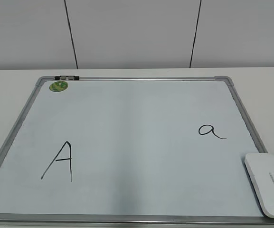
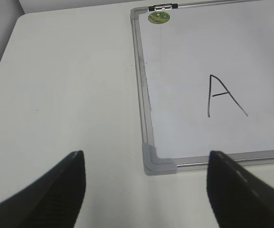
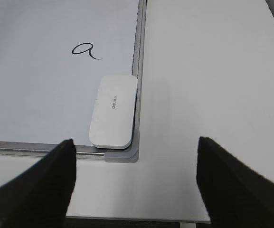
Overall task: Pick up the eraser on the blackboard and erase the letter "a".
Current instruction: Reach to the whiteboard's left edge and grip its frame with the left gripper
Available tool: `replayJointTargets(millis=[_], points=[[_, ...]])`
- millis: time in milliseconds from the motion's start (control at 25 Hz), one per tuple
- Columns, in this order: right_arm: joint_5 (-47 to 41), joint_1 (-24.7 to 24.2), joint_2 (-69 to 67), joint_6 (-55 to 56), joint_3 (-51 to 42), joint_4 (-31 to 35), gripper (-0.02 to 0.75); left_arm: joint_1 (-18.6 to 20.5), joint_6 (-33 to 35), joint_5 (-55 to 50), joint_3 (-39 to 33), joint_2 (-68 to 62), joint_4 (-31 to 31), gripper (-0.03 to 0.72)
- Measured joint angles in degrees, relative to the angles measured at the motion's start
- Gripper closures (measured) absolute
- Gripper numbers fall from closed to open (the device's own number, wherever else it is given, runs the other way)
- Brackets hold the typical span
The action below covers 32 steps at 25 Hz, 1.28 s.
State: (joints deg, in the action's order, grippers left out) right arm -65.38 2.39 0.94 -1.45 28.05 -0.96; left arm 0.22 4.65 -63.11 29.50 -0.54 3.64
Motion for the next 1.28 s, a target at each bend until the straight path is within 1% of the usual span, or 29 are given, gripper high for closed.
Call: replayJointTargets(millis=[920, 1120, 1280], points=[[0.0, 0.0, 0.0, 0.0, 0.0, 0.0, 0.151, 0.0, 0.0, 0.0, 0.0, -0.6, 0.3, 0.101], [0.0, 0.0, 0.0, 0.0, 0.0, 0.0, 0.151, 0.0, 0.0, 0.2, 2.4, -7.4, 2.4, 0.101], [0.0, 0.0, 0.0, 0.0, 0.0, 0.0, 0.151, 0.0, 0.0, 1.0, 5.2, -15.3, 2.6, 0.101]])
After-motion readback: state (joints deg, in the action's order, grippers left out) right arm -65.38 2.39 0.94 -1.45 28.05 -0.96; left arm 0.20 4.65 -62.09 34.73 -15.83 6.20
